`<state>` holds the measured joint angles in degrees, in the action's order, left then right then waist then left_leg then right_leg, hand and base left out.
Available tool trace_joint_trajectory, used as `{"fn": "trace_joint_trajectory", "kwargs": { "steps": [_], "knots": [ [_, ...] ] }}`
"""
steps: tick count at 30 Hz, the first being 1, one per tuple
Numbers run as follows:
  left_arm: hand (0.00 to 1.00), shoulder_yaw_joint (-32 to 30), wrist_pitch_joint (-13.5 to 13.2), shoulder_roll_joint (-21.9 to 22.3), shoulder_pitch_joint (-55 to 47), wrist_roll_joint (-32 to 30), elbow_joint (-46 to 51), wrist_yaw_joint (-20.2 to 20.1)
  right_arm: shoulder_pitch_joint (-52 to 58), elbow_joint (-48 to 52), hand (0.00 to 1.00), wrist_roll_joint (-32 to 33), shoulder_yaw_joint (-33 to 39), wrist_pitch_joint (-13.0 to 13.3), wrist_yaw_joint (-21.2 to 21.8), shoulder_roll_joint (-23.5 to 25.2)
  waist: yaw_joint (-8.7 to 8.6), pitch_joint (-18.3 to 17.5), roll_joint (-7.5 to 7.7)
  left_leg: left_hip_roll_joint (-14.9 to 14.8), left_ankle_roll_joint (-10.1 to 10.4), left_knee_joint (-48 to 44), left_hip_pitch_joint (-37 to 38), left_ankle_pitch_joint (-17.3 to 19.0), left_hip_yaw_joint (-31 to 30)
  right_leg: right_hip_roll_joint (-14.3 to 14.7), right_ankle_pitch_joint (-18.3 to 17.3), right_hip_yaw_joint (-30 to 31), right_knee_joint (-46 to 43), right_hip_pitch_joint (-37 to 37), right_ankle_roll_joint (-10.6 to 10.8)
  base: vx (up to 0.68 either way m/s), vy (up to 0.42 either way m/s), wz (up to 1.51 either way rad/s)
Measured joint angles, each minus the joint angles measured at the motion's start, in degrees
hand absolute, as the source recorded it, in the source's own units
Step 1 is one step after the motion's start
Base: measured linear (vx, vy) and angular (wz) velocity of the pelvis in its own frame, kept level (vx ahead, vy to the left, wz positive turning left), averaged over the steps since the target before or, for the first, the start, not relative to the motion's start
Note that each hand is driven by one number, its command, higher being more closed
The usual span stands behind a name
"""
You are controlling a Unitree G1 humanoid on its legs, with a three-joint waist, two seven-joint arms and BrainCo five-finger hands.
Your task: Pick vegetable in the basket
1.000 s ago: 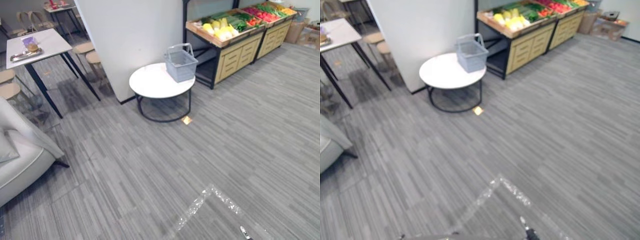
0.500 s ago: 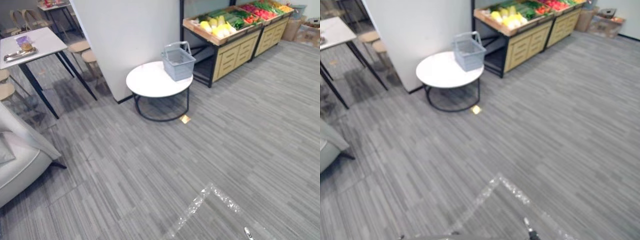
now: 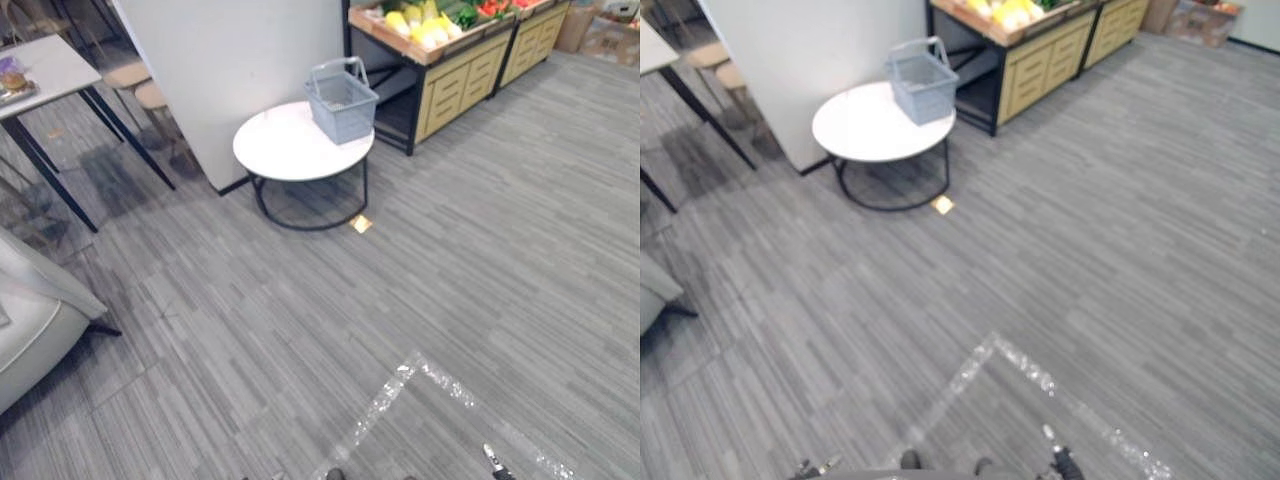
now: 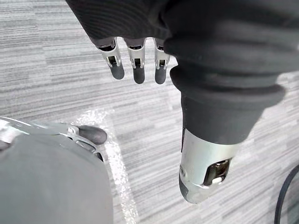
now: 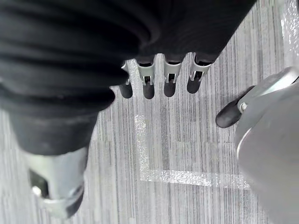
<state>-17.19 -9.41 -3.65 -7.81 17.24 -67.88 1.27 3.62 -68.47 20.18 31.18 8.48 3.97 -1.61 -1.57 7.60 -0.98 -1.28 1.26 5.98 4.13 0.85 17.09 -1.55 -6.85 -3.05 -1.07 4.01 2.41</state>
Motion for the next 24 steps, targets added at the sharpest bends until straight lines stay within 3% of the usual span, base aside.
{"fn": "trace_joint_trajectory", "kwargs": {
  "steps": [3,5,7,8,10,11,13,14,16,18,21,22,23,24],
  "knots": [
    [0.00,-2.96,0.02,0.87,0.00,0.06,0.01,0.18,-0.11,0.02,0.00,0.00,2.25,-0.41,0.02,0.35,0.05,0.12,0.18,-0.60,0.55,-0.03,0.05,0.65,1.90,0.60,-0.10,1.73,-0.30,-0.79,-0.17,0.06,-0.038,-0.31],
    [0.00,-3.91,0.03,1.11,0.09,0.15,0.19,0.22,-0.01,0.03,0.00,0.00,3.56,-0.46,-0.03,0.51,0.08,0.21,0.17,-1.37,1.21,-1.49,0.20,1.85,3.33,1.07,-0.96,3.07,-2.23,-1.62,-1.45,0.11,-0.051,-0.33],
    [0.00,-5.37,0.04,1.23,0.52,0.23,1.30,0.21,-0.05,0.28,0.00,-0.04,4.70,-0.52,-0.03,1.23,0.19,1.28,1.01,-2.95,2.14,-9.44,-1.99,5.37,4.20,1.15,-1.65,3.43,-3.32,-1.20,-2.47,0.10,-0.091,-0.15],
    [0.00,-8.07,0.06,1.55,1.23,0.52,3.20,0.20,0.09,0.72,0.00,-0.05,4.92,-0.66,-0.16,1.84,0.23,2.06,1.62,-6.68,1.57,-25.75,-8.29,9.68,4.32,1.83,-2.33,3.18,-3.82,-0.38,-2.97,0.07,-0.169,-0.07],
    [0.00,-9.20,0.06,2.45,2.00,0.53,4.95,0.18,0.19,2.29,0.00,-0.06,3.87,-0.68,-0.58,1.98,0.47,2.79,1.05,-10.98,0.66,-40.94,-14.10,9.97,3.25,3.09,-3.23,3.10,-4.97,0.55,-3.62,0.07,-0.143,-0.07],
    [0.00,-9.31,-0.01,3.47,2.04,0.55,6.15,0.14,0.59,3.94,0.00,-0.08,1.42,-0.61,-1.12,1.50,0.71,3.16,-0.01,-12.51,0.50,-48.66,-16.98,8.55,-0.24,4.10,-4.56,3.54,-6.32,1.61,-4.49,0.08,-0.048,-0.14],
    [0.00,-9.16,-0.06,3.71,2.02,0.64,7.05,-0.04,0.55,5.73,0.00,-0.09,-3.33,-0.59,-1.47,0.90,1.25,3.39,0.32,-11.76,1.54,-58.18,-21.92,2.91,-5.83,3.94,-7.85,4.25,-8.65,2.10,-5.56,0.08,-0.007,-0.16],
    [0.00,-8.27,-0.06,3.78,2.08,0.65,7.53,-0.06,-0.10,7.20,0.00,-0.17,-6.18,-0.61,-1.59,0.60,2.07,3.33,0.16,-10.70,2.63,-60.12,-24.18,5.69,-8.00,3.42,-9.54,5.15,-10.35,2.28,-5.78,0.15,0.036,-0.28],
    [0.00,-6.92,-0.08,3.64,1.83,0.60,7.52,0.05,-3.16,9.84,0.00,-0.23,-11.33,-0.35,-1.47,0.42,3.00,3.34,-0.10,-9.36,2.22,-53.81,-26.78,9.44,-7.31,1.57,-10.68,6.93,-10.98,3.16,-5.57,0.24,0.083,-0.38],
    [0.00,-6.41,-0.12,3.56,1.51,0.48,7.50,0.11,-3.84,12.57,0.00,-0.23,-14.96,-0.11,-1.39,0.48,3.56,3.31,0.00,-9.11,1.91,-46.01,-27.99,9.43,-5.64,0.10,-11.15,7.35,-10.31,4.82,-4.78,0.33,0.122,-0.16],
    [0.00,-5.66,-0.41,3.48,-0.46,-0.23,7.43,0.54,-4.91,17.14,0.00,-0.23,-20.07,1.14,-1.24,0.36,4.10,3.25,0.05,-7.52,2.57,-27.26,-27.90,4.68,-6.27,-2.69,-12.93,9.02,-7.66,8.72,-3.73,0.45,0.245,-0.34],
    [0.00,-5.62,-0.35,3.93,-2.07,-1.19,7.11,0.68,-5.32,18.41,0.00,-0.25,-21.63,2.04,-1.16,0.38,4.42,2.98,-0.29,-7.40,3.32,-20.06,-27.68,2.22,-9.24,-3.69,-13.67,11.02,-6.63,10.41,-4.07,0.40,0.307,-0.67],
    [0.00,-5.73,-0.31,3.82,-2.81,-1.87,6.65,0.76,-5.21,18.40,0.00,-0.39,-22.11,2.29,-1.06,0.37,4.82,2.87,-0.05,-7.27,4.50,-21.04,-27.42,-1.19,-9.47,-4.34,-13.88,12.27,-6.81,10.62,-4.17,0.61,0.487,-0.87],
    [0.00,-5.64,0.00,3.38,-3.46,-2.72,6.16,0.76,-5.24,18.31,0.00,-1.36,-22.65,2.27,-0.99,0.83,5.74,2.01,0.94,-5.93,3.99,-22.60,-27.28,-3.26,-9.19,-5.67,-13.28,14.81,-8.43,10.00,-4.25,0.62,0.458,-0.58]
  ]
}}
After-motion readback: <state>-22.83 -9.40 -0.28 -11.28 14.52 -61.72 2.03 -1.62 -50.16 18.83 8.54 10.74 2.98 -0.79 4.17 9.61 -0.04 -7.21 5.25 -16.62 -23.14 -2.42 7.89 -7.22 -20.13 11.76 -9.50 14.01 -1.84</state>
